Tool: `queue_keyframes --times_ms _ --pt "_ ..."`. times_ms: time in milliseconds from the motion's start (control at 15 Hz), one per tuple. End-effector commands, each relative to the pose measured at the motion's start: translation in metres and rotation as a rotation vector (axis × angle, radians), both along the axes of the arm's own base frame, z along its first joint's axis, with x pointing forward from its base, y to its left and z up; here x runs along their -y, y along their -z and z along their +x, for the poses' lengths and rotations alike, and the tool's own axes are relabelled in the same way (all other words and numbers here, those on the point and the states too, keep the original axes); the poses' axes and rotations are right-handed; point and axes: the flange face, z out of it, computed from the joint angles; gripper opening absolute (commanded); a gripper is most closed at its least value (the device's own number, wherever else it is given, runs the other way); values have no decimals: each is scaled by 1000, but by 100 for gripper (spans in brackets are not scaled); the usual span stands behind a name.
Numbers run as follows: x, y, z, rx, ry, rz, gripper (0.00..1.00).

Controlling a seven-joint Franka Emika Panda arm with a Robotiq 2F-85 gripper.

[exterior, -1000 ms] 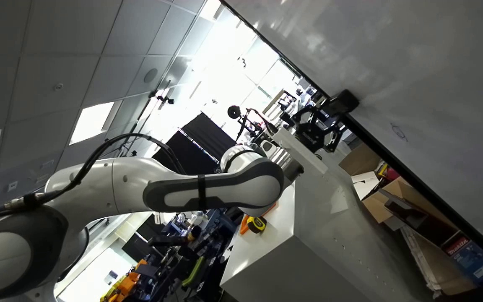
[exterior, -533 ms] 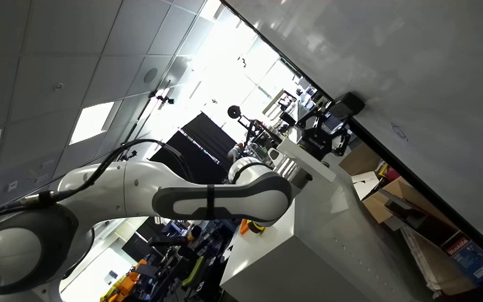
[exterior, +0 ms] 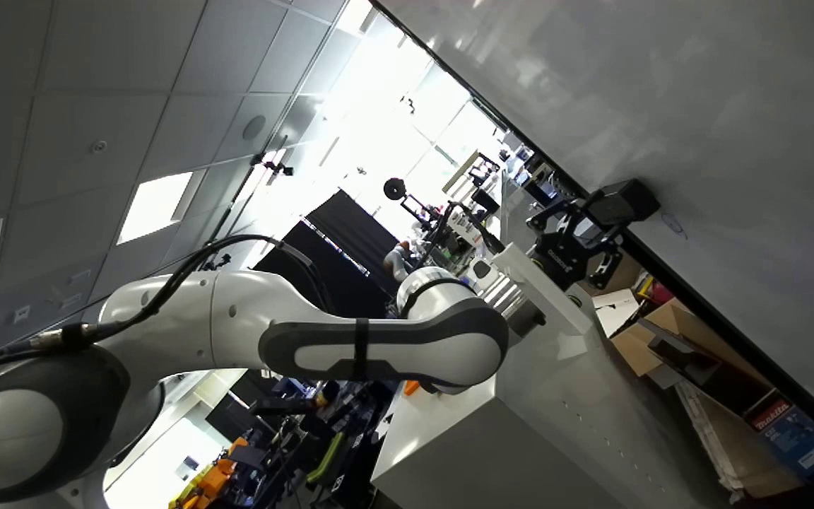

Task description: Use the black duster to erase the board then put the duster back on the table

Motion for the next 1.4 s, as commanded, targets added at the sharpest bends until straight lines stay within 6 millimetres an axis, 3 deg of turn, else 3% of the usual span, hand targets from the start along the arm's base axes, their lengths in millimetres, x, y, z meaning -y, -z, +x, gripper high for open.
queue_keyframes --times_ms 0,333,600,1000,1333 --pt "13 -3 -1 -33 4 86 29" --pt "29 -2 -2 -60 17 137 29" --pt "22 -5 5 -39 6 148 29" --pt "35 20 7 -54 34 127 29" --pt "43 58 2 -108 54 131 29"
